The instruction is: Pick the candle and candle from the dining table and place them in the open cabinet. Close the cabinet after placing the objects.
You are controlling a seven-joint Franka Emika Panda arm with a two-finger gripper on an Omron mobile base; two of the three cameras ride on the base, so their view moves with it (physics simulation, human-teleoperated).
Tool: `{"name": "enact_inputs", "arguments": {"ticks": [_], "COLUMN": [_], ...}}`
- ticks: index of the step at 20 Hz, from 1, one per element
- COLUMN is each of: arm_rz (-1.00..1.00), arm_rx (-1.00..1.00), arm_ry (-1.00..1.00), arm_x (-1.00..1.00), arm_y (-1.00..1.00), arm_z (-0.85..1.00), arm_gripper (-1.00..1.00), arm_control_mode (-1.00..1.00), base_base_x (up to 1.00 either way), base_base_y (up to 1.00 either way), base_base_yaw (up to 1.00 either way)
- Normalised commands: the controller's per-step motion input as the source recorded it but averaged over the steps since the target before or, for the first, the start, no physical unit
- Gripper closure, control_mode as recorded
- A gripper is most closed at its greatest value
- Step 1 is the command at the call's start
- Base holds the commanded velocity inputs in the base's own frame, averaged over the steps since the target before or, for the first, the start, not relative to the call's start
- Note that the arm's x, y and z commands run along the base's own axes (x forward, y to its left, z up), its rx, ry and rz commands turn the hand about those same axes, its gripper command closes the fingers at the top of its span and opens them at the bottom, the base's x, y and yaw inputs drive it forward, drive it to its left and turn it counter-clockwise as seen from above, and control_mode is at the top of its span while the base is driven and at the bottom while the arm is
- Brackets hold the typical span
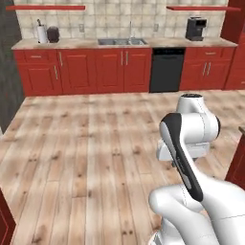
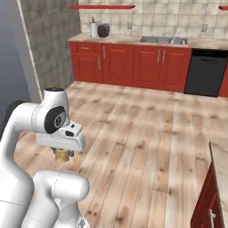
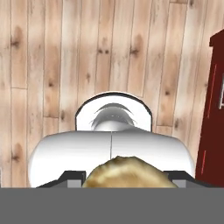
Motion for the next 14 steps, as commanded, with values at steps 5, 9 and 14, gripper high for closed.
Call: {"name": "enact_inputs", "arguments": {"ticks": [5,9,14], "arm_rz": [0.00,0.00,0.00], "arm_rx": [0.00,0.00,0.00], "arm_ry": [0.00,0.00,0.00], "arm_x": [0.00,0.00,0.00], "arm_y": [0.00,0.00,0.00], "arm_z": [0.00,0.00,0.00], "arm_gripper": [1.00,1.00,1.00], "arm_control_mode": [1.00,1.00,1.00], "base_base_x": [0.18,0.22,0.11], "base_base_y": [0.24,0.00,0.00], "base_base_yaw": [0.59,0.69,0.74]}}
